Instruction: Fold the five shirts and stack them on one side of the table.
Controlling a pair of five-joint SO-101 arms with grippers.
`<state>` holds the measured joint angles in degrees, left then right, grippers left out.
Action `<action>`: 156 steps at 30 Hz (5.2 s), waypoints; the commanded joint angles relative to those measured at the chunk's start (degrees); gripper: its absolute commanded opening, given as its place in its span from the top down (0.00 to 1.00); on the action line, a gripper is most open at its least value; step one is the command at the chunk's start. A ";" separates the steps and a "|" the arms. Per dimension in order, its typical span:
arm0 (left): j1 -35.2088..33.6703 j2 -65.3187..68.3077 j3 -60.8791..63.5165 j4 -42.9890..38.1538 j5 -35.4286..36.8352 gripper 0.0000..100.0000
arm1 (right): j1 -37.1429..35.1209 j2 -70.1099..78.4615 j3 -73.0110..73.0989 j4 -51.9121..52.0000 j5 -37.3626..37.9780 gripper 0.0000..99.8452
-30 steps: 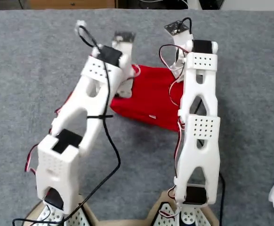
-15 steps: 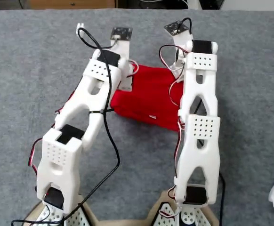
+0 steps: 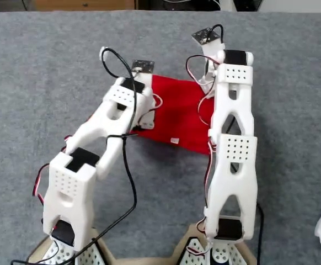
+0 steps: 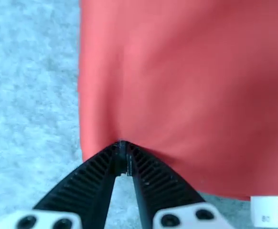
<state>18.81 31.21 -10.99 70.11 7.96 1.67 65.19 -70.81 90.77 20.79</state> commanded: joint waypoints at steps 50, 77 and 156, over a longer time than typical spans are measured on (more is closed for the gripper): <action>-2.29 27.03 -61.19 7.82 -6.15 0.98 | -4.09 -24.57 8.22 11.60 0.35 1.00; -3.78 36.79 -62.42 -1.58 -6.24 0.98 | -2.59 -29.93 54.64 -13.98 0.88 0.99; -7.03 -28.26 -8.70 30.59 -10.64 0.98 | -11.30 -83.47 118.64 -51.69 -95.03 0.67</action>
<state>12.04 6.33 -19.60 100.35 -2.15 -8.53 -15.87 46.29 42.42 -71.25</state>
